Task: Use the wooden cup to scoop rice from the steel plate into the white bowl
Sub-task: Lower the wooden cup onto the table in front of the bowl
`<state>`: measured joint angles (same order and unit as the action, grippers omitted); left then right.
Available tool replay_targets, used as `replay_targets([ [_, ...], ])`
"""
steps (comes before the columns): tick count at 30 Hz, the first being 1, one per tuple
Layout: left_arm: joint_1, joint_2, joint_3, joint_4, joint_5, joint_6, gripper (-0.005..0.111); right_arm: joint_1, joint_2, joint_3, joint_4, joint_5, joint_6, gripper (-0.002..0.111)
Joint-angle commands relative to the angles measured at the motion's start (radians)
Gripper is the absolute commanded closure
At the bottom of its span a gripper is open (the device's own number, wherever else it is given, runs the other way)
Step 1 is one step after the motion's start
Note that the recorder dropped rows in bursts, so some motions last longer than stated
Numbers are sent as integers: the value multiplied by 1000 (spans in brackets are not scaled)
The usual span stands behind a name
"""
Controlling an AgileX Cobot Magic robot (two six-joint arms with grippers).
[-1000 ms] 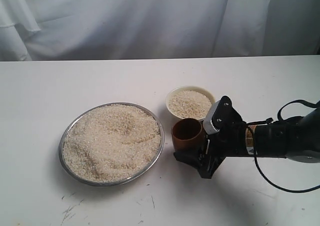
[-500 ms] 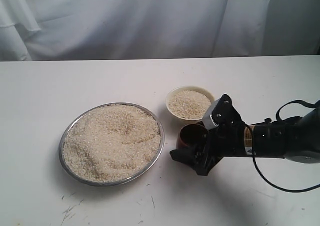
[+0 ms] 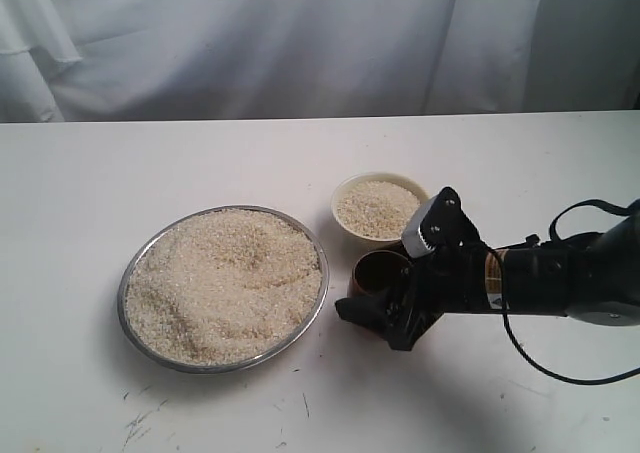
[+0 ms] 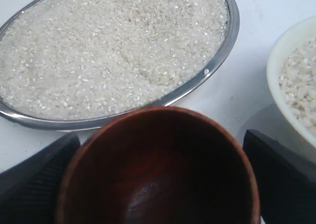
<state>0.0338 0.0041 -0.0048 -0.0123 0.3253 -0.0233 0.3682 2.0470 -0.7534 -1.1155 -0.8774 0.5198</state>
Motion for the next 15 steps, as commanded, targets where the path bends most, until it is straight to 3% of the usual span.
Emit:
replay_targets([
  [1, -3, -4, 5, 0, -6, 0, 107, 3, -57, -3, -2, -12, 27, 28],
  [15, -3, -4, 5, 0, -6, 0, 107, 3, -254, -3, -24, 18, 152, 29],
])
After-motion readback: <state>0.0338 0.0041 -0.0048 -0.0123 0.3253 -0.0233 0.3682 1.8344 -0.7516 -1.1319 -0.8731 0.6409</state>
